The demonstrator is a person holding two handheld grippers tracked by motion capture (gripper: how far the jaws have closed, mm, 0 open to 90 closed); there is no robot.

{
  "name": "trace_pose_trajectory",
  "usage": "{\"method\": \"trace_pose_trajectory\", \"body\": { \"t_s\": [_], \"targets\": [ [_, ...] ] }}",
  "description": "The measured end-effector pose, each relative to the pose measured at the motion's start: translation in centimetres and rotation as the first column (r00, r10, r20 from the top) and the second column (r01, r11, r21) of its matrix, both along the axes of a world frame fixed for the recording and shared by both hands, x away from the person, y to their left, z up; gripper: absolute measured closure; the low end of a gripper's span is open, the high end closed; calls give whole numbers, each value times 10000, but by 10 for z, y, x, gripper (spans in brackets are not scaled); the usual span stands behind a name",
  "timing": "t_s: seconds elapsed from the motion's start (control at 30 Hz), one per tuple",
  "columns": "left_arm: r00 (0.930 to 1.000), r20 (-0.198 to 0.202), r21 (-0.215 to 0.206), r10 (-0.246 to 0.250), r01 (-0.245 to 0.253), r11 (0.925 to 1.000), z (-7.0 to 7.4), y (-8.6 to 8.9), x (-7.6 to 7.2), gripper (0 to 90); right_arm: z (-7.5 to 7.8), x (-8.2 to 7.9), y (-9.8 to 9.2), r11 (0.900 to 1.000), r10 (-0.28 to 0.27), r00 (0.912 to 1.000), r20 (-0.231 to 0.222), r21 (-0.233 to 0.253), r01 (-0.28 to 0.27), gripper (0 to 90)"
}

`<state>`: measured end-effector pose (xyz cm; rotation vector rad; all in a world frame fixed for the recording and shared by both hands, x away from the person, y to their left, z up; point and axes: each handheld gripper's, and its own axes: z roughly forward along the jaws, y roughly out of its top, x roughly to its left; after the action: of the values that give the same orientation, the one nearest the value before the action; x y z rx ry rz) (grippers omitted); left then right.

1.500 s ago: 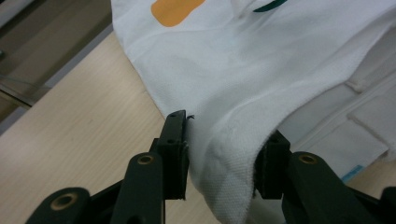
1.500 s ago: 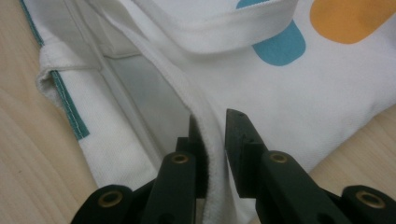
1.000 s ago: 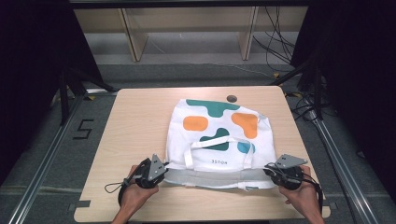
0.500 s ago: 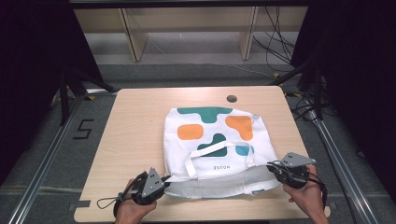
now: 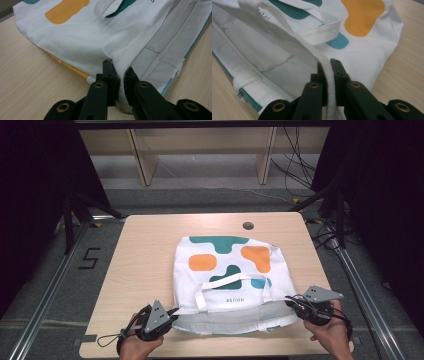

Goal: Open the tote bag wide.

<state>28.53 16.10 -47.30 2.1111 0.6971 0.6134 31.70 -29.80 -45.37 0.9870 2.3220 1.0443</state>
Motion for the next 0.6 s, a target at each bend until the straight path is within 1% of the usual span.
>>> {"method": "trace_pose_trajectory", "body": {
  "t_s": [0.03,0.07,0.1,0.13,0.17,0.2,0.23,0.27,0.3,0.33,0.37,0.4,0.43,0.47,0.53,0.57,0.6],
  "targets": [
    [10000,-16,14,-47,47,10000,1,1,0,849,2,-2,1,9999,-31,10000,51,109,30,872],
    [10000,17,-246,56,-56,9997,1,0,0,849,2,-2,1,9999,-31,10000,51,109,30,872],
    [9999,79,-190,130,-128,9997,2,1,0,850,3,-2,1,9999,-23,10000,-33,171,24,872],
    [9999,81,-264,89,-87,9996,3,2,0,851,4,-1,0,9999,87,9997,222,122,-90,872],
    [9999,153,-28,-28,29,10000,5,4,1,852,7,-3,1,9995,7,10000,86,309,-10,872],
    [9999,117,-443,124,-119,9989,4,2,1,852,8,-2,-1,9995,171,9994,316,267,-180,872],
    [9997,167,-327,185,-179,9993,6,4,1,852,9,-2,-1,9992,208,9992,328,321,-218,872],
    [9997,167,-327,185,-179,9993,6,4,1,853,9,-2,-1,9992,208,9992,328,321,-218,872],
    [9995,269,-391,174,-163,9991,10,6,1,853,12,-2,0,9985,258,9992,292,482,-272,875],
    [9995,269,-391,174,-163,9991,10,6,1,853,12,-2,0,9985,258,9992,292,482,-272,875],
    [9989,428,-518,204,-181,9985,15,8,2,854,16,-3,2,9970,149,9996,235,757,-166,876],
    [9989,428,-518,204,-181,9985,15,8,2,855,16,-3,2,9970,149,9996,235,757,-166,876],
    [9989,216,-763,425,-407,9963,17,8,0,856,24,-1,1,9970,280,9974,669,706,-327,877],
    [9985,399,-754,369,-338,9966,22,8,1,856,24,-1,1,9970,280,9974,669,706,-327,877],
    [9967,748,-754,316,-259,9968,31,9,2,858,34,-3,2,9948,209,9968,776,979,-284,879],
    [9958,833,-874,383,-310,9957,37,9,2,858,40,-1,0,9955,369,9927,1147,829,-466,879],
    [9956,887,-988,310,-222,9949,43,10,4,858,45,-1,1,9943,271,9931,1144,989,-386,879]
  ]
}}
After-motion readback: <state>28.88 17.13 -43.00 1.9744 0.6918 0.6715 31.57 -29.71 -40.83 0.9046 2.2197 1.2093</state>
